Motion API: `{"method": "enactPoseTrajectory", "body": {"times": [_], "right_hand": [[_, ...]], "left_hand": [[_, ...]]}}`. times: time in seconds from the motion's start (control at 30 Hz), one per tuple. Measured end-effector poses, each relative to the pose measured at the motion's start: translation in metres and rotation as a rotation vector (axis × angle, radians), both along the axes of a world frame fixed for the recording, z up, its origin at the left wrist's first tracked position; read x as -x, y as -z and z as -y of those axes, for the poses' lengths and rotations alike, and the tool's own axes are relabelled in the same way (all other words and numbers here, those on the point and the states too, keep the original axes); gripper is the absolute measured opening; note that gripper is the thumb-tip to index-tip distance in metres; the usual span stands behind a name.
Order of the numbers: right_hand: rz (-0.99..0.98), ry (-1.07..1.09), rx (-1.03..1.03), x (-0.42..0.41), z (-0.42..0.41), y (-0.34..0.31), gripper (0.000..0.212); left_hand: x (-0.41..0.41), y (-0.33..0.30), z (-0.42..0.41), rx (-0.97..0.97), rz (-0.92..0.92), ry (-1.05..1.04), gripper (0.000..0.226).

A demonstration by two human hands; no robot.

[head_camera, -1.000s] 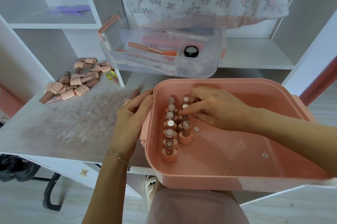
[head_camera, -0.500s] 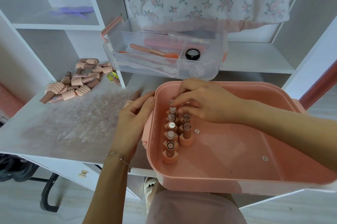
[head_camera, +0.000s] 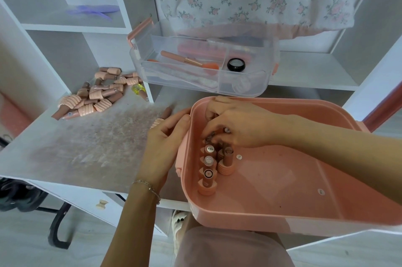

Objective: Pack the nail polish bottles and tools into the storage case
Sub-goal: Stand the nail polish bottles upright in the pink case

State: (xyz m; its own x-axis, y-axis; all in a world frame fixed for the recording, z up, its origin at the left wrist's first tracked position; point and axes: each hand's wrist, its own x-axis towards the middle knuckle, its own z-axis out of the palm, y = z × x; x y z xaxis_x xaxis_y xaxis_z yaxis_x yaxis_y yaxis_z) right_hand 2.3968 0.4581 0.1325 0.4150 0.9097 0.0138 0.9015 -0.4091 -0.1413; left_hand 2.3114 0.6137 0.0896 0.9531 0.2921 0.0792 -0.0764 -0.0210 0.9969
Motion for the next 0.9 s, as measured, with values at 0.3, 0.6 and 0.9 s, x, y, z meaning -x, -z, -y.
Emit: {"method": "enactPoseTrajectory", "body": {"times": [0.3,0.6,0.9], "right_hand": [[0.15,-0.105,0.05,-0.0006,-0.0008,-0.003,0.019],[0.223,-0.143,0.052,0.0008,0.0002,-0.0046,0.02],[0.194,-0.135,0.077,0.0009,-0.0005,-0.0055,0.023]], "left_hand": [[-0.0005,0.0003,-0.0001,-0.003,-0.011,0.003,0.021],[0.0004,-0.0013,0.0008,-0.002,-0.016,-0.006,0.02],[0.0006,-0.0024,0.0013,-0.006,-0.027,-0.004,0.021]]}}
